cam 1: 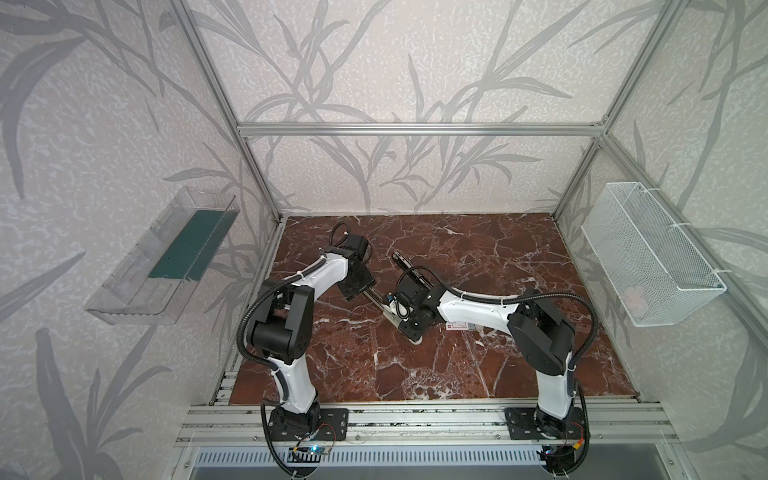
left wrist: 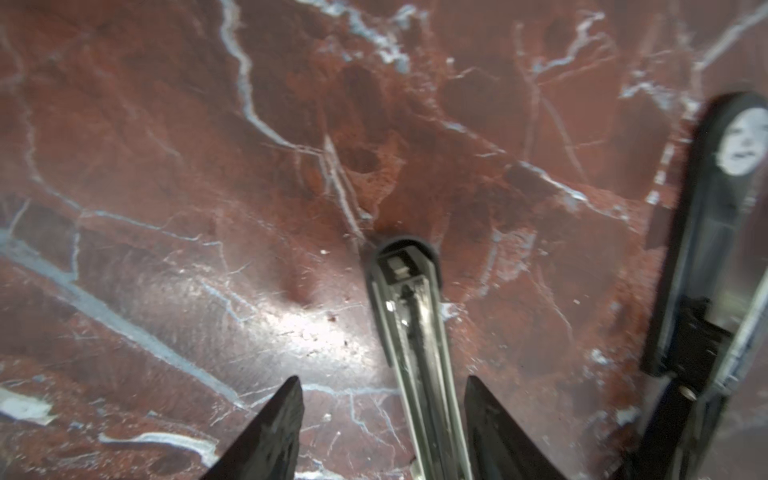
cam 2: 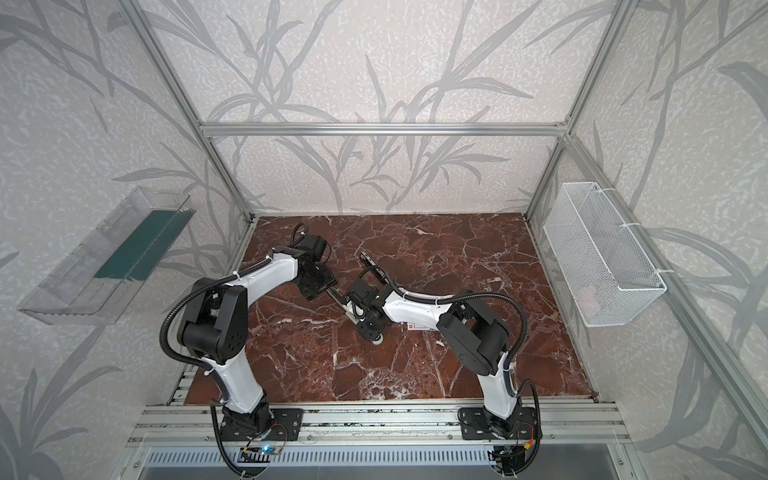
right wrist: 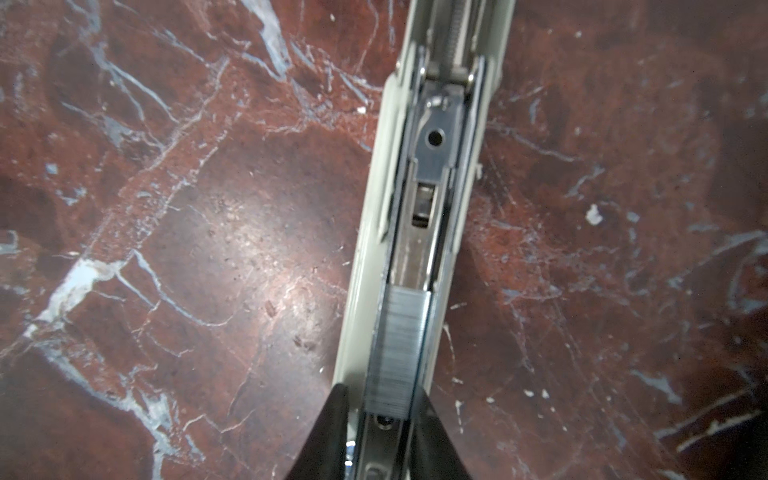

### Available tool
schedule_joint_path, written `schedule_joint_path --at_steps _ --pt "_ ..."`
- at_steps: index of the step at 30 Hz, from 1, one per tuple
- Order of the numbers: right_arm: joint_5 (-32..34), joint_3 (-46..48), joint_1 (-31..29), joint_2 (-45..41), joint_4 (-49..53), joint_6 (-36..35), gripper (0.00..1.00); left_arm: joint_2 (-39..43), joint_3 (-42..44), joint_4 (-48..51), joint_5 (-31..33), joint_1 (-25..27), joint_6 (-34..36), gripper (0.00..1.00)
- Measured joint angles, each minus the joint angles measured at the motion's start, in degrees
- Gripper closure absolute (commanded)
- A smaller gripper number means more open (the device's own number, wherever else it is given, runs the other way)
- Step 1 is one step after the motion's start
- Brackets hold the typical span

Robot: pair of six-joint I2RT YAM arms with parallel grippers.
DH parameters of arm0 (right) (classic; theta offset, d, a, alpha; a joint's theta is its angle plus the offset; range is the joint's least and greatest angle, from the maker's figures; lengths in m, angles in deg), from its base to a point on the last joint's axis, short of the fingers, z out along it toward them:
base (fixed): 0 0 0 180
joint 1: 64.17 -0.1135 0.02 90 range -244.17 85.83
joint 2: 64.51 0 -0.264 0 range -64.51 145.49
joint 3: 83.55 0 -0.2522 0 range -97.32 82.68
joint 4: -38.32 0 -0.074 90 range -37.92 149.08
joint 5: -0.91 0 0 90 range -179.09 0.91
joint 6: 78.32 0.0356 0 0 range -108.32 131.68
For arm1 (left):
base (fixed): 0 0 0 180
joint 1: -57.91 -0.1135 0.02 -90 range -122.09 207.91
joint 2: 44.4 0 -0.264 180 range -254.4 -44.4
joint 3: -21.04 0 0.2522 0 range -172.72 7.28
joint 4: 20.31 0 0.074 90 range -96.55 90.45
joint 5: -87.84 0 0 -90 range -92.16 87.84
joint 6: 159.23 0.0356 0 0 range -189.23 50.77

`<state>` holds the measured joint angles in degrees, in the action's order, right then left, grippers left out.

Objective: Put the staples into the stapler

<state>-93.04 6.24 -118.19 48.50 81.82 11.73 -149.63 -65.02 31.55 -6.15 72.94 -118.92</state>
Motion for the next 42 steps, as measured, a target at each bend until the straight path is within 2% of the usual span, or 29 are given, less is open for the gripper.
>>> schedule_joint_path --at_steps 9,13,23,28,35,38,42 --pt "-1.0 0.0 -0.4 0.0 -0.5 2.1 0.72 -3.7 -2.6 -0.1 1.9 0.4 -1.3 0.56" --pt "-1.5 0.2 -0.5 0.0 -1.5 2.5 0.72 -5.7 -5.1 0.5 2.1 0.4 -0.4 0.52" --pt "-1.4 0.5 -0.5 0.0 -1.9 3.3 0.72 -5.0 -4.7 -0.1 2.5 0.8 -0.3 0.53" --pt "-1.4 0.7 -0.5 -0.1 -2.2 3.3 0.72 -3.6 -4.5 -0.8 2.7 0.8 -0.5 0.57" --pt "-1.0 1.6 -0.5 -0.5 -3.0 3.2 0.72 -1.5 -3.9 -1.9 2.7 0.7 0.4 0.39" --pt "-0.9 1.9 -0.5 -0.7 -3.4 3.0 0.72 -0.8 -3.8 -2.2 2.6 0.2 1.8 0.36" --pt "-0.9 2.0 -0.5 -0.8 -3.6 2.8 0.72 -1.6 -4.0 -2.4 2.5 -0.4 3.5 0.36"
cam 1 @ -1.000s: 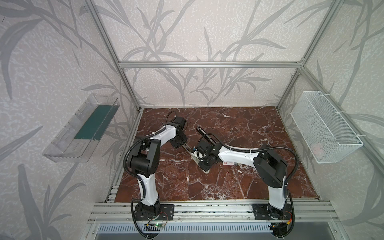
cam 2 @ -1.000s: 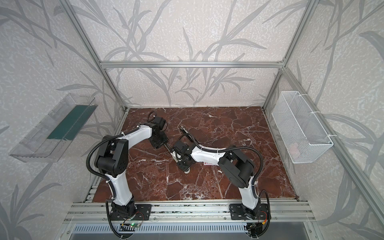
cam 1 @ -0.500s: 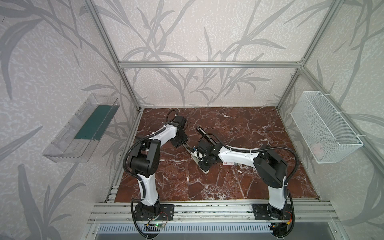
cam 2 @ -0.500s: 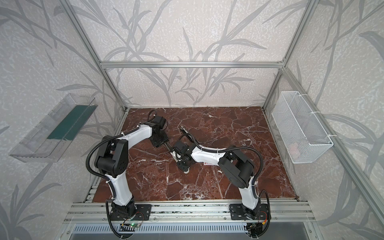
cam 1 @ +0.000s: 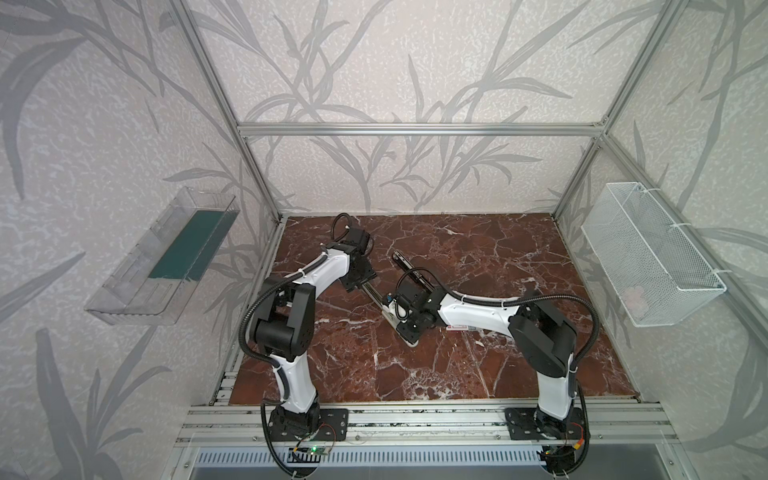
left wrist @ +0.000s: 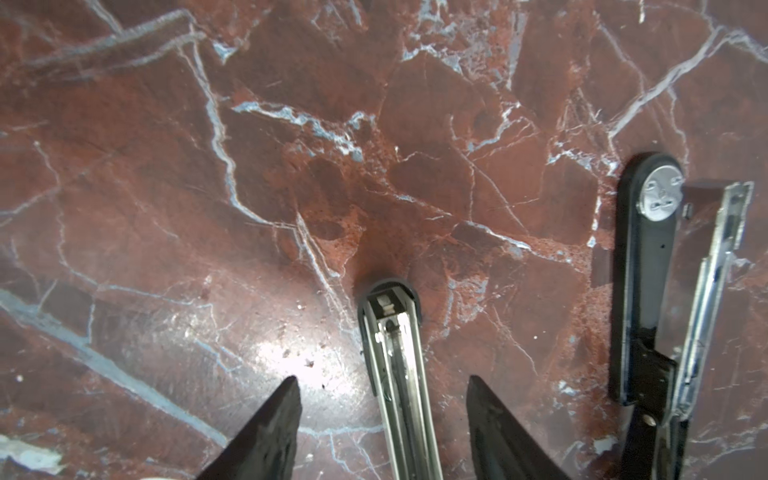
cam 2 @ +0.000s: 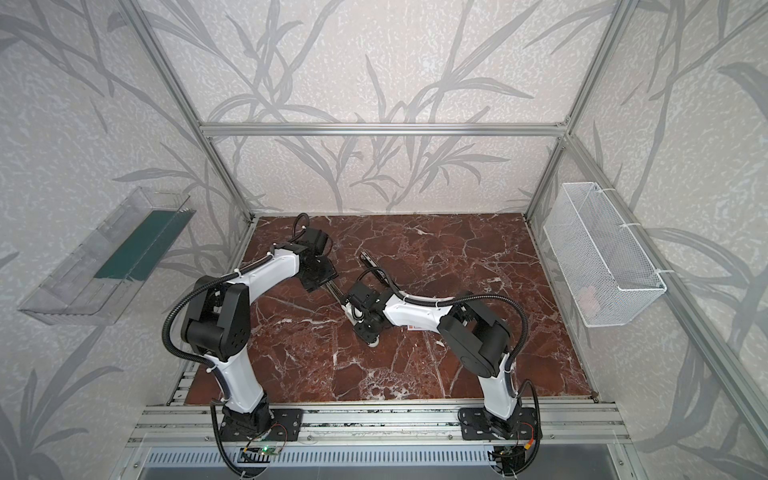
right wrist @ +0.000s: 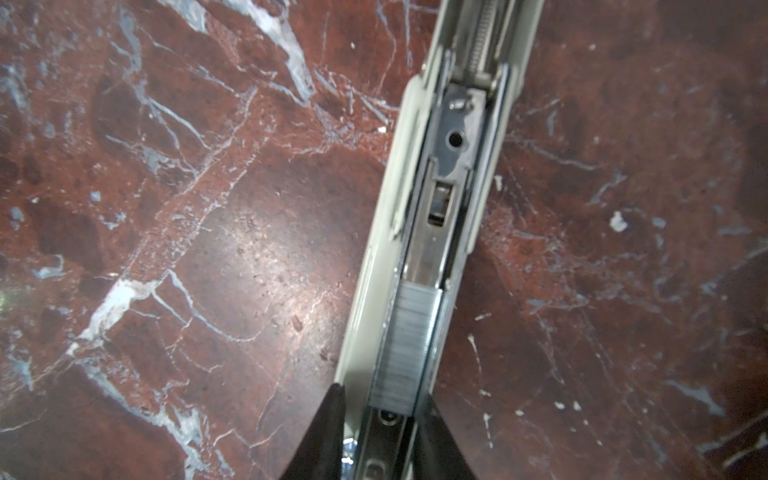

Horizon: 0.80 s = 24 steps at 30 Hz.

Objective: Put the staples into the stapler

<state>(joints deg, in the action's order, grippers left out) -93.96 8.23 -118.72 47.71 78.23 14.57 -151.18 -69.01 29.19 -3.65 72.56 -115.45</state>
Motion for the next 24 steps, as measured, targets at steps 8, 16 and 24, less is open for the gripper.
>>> schedule_joint_path --at_steps 8,16,24 --pt "-0.1 0.0 0.0 0.0 0.0 0.0 0.72 -4.5 -0.8 -0.7 -0.5 -0.1 0.0 0.42" --pt "-0.2 0.0 0.0 0.0 -0.2 0.0 0.72 -7.9 -2.7 -1.0 -0.5 0.4 -0.1 0.76" --pt "-0.6 0.0 -0.1 0.0 -0.9 1.7 0.73 -8.2 -6.3 2.9 0.5 1.0 -1.7 1.00"
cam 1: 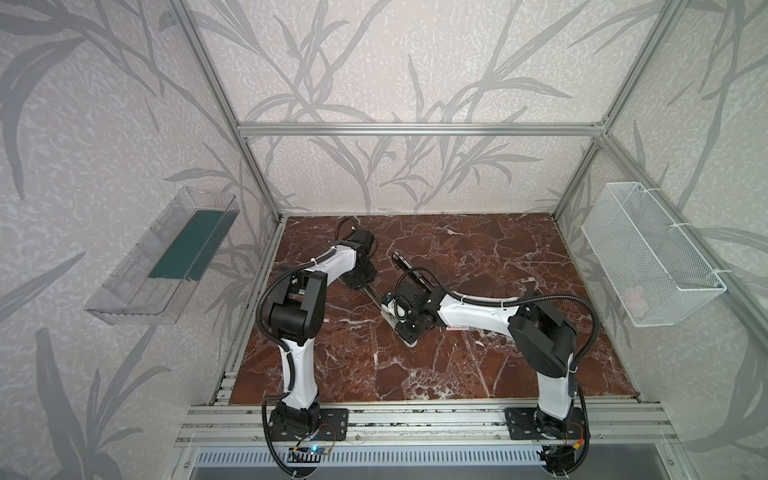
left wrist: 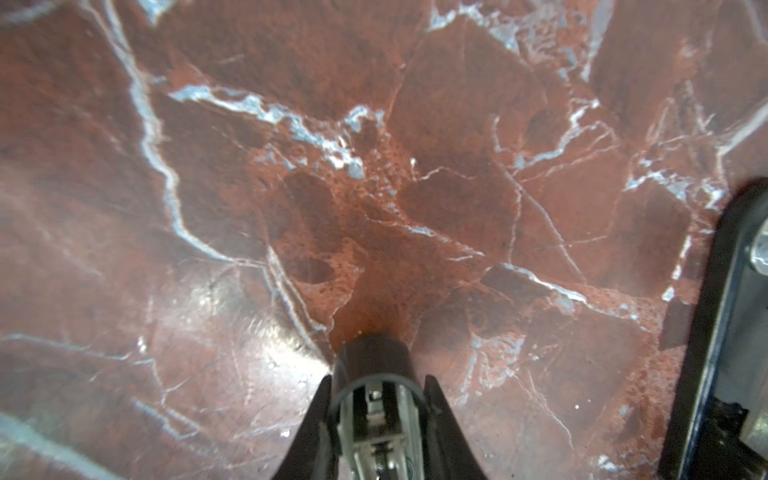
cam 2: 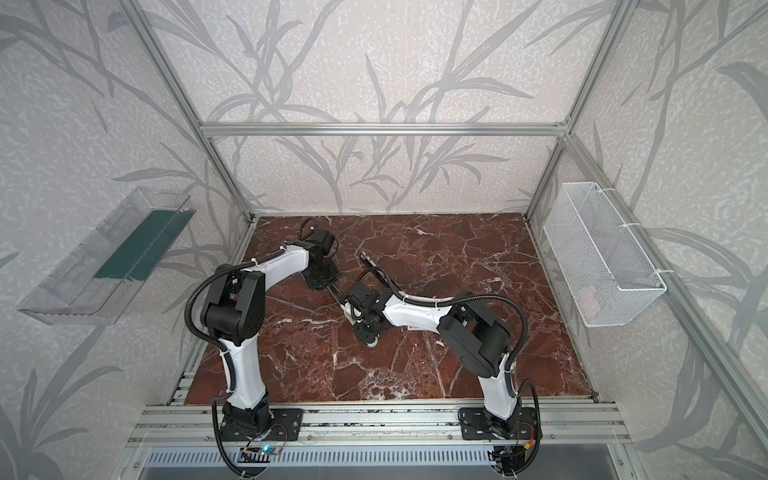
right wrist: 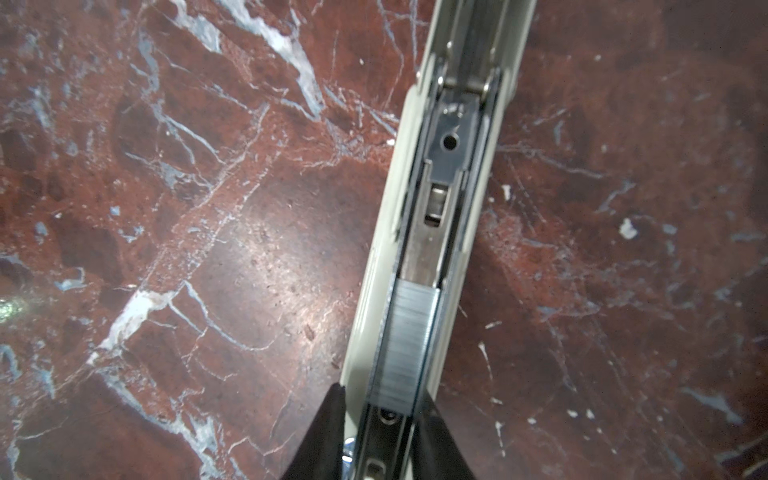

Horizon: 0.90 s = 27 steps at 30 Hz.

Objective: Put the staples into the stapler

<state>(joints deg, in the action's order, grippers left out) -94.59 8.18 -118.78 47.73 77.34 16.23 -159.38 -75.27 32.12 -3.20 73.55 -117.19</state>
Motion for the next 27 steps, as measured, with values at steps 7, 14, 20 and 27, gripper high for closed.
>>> schedule_joint_path --at_steps 7,14,20,27 --pt "-0.6 -1.4 0.1 1.0 0.0 2.3 0.71 0.0 -6.9 6.4 6.0 3.4 1.7 1.00" --pt "-5.1 -0.6 1.0 1.0 -2.0 3.9 0.55 0.0 -11.2 9.7 13.4 8.5 4.5 1.00" --pt "-8.2 6.0 3.3 -2.7 -5.9 4.9 0.52 0.5 -11.9 10.0 17.1 11.1 4.8 1.00" --pt "-10.9 13.6 3.6 -7.1 -9.7 4.6 0.52 2.9 -11.9 9.7 22.0 13.5 6.5 1.00"
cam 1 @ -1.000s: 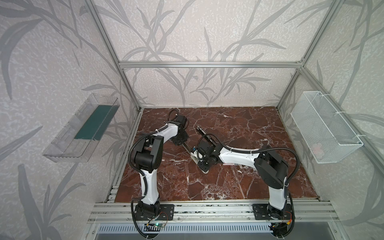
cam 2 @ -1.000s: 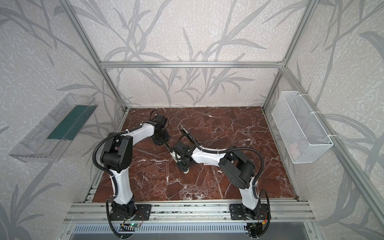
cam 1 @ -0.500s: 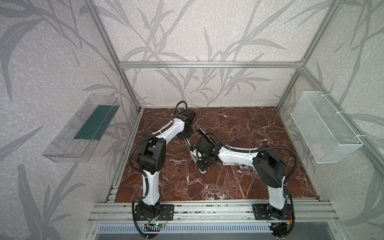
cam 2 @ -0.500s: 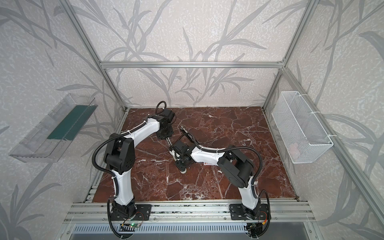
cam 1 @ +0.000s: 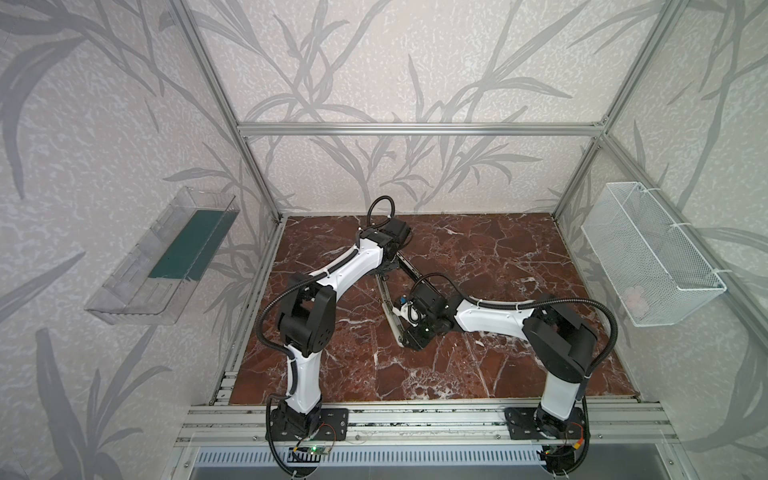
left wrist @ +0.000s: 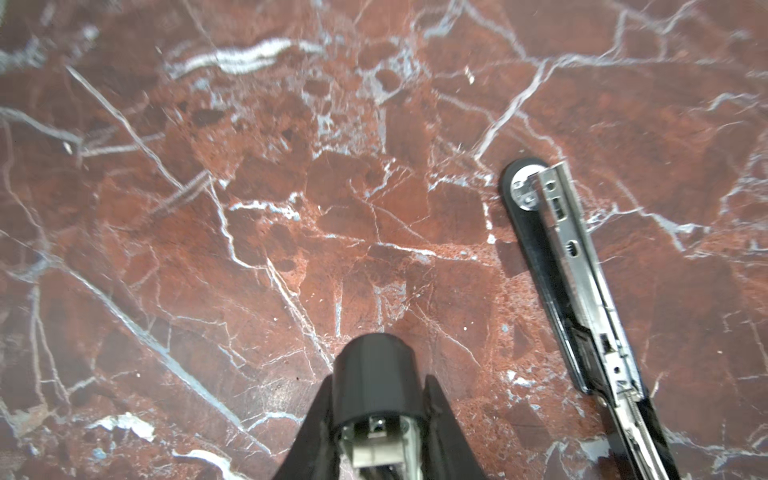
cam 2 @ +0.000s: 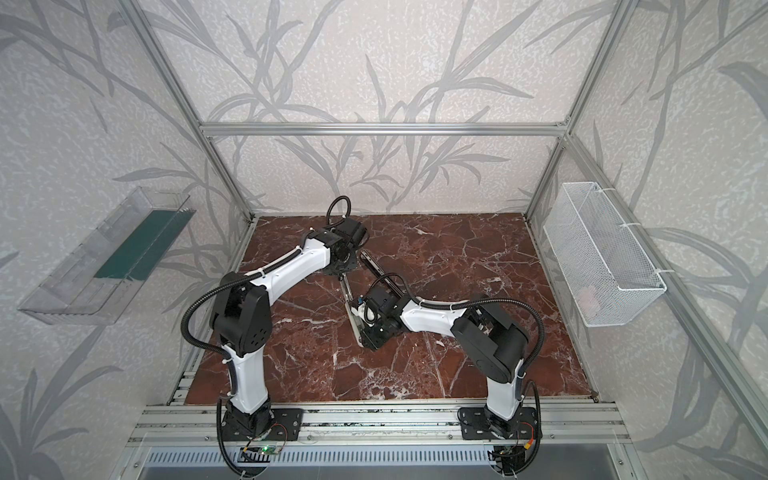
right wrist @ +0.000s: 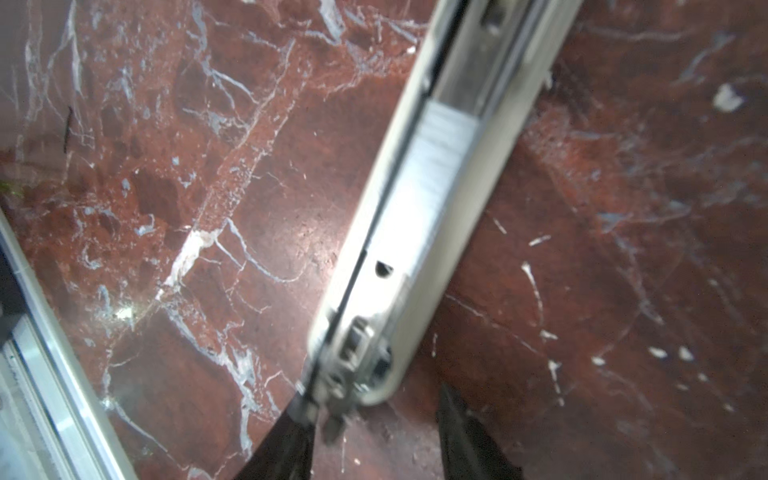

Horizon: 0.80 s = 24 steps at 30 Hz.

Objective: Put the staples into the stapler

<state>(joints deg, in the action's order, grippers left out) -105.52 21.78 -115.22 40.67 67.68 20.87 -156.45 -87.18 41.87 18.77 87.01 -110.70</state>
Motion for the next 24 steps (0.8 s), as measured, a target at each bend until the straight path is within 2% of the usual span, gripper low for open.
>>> schedule_joint_path --at_steps 4,6,13,17,24 --pt "-0.8 0.8 0.2 -0.3 -1.4 0.0 0.65 0.5 0.0 0.9 3.4 1.6 2.1 1.00" --pt "-1.0 0.8 0.2 0.1 -1.9 0.2 0.66 0.5 0.0 0.9 5.4 2.3 2.5 1.00" --pt "-2.0 0.6 0.2 1.2 -4.9 0.7 0.66 4.0 4.7 -1.6 9.7 4.7 2.7 1.00" --pt "-2.3 1.3 0.9 1.2 -7.4 2.2 0.60 8.6 11.3 -5.2 9.9 5.0 3.0 1.00" --pt "-6.1 3.2 8.3 0.6 -12.5 4.4 0.54 16.6 21.8 -16.5 7.0 5.0 8.1 1.00"
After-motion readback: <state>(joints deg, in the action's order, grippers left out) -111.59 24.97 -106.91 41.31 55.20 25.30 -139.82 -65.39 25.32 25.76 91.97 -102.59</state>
